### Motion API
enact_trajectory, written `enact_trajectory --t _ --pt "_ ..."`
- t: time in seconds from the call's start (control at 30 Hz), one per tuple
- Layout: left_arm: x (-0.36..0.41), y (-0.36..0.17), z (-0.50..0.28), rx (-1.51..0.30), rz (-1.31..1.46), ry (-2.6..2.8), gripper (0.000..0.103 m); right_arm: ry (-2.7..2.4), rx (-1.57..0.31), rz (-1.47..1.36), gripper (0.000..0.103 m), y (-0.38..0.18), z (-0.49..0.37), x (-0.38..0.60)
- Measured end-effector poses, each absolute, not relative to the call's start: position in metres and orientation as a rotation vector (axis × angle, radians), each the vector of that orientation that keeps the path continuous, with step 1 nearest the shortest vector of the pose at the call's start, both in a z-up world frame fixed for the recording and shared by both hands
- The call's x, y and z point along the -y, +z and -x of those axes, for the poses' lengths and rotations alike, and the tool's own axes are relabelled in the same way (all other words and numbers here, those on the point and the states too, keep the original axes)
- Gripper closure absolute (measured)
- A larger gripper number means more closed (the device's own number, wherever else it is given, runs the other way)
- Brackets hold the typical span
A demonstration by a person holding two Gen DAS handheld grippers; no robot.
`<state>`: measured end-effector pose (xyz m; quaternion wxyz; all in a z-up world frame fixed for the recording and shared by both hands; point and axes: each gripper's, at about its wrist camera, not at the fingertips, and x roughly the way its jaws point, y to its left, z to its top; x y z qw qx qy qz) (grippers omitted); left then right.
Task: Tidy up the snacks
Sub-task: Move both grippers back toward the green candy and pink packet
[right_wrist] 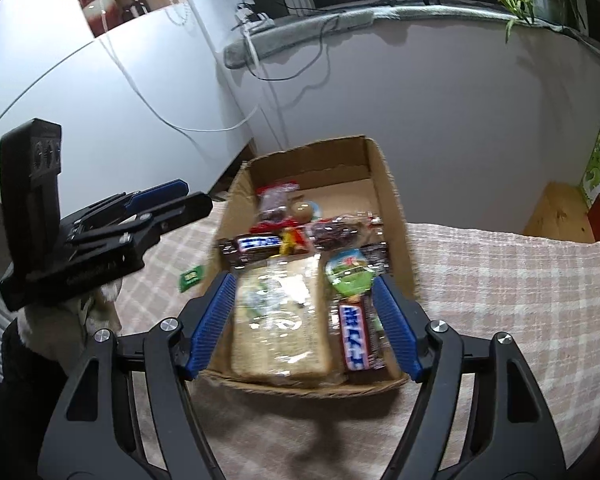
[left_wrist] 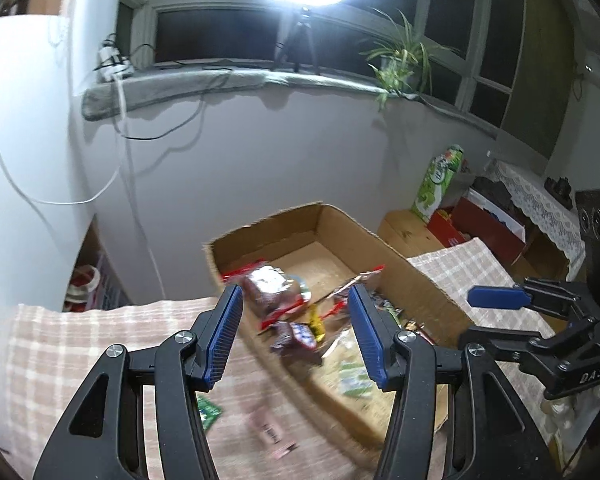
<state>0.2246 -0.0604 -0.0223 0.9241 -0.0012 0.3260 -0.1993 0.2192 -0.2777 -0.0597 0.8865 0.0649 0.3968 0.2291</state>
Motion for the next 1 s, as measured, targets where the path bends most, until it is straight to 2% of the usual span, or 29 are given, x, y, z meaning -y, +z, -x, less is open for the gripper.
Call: enact_trajectory --t 0.33,0.57,0.63,0.7,0.77,0.83,1.0 --pt "0.014 -0.022 -0.204 -0.664 0.034 -0.371 0.049 0.557 -0.737 -0.160 0.029 -0.043 -0.171 0.245" --pt "-0.017 -0.040 -0.194 -0.700 0.059 -0.362 0.049 0.592 -0.715 -0.166 0.031 -0.064 -0.127 0.203" --pt "-0.024 -0.045 -0.193 -0.711 0.062 -0.365 0.049 0.600 -0.739 -0.168 0.043 -0.078 -0.120 0.185" --pt "-0.029 -0.052 -0.191 -0.726 0.067 -0.373 0.050 0.600 -0.785 -0.172 0.049 -0.093 -0.120 0.169" --pt "-0.034 -0.060 -0.190 -0.743 0.064 -0.386 0.053 0.576 -0.806 -0.178 0.052 -0.105 -0.122 0.155" --pt "-0.037 -0.067 -0.189 -0.763 0.060 -0.400 0.058 0.546 -0.815 -0.188 0.059 -0.114 -0.126 0.146" --pt "-0.039 -0.088 -0.192 -0.805 0.028 -0.453 0.060 0.435 -0.823 -0.156 0.063 -0.130 -0.137 0.126"
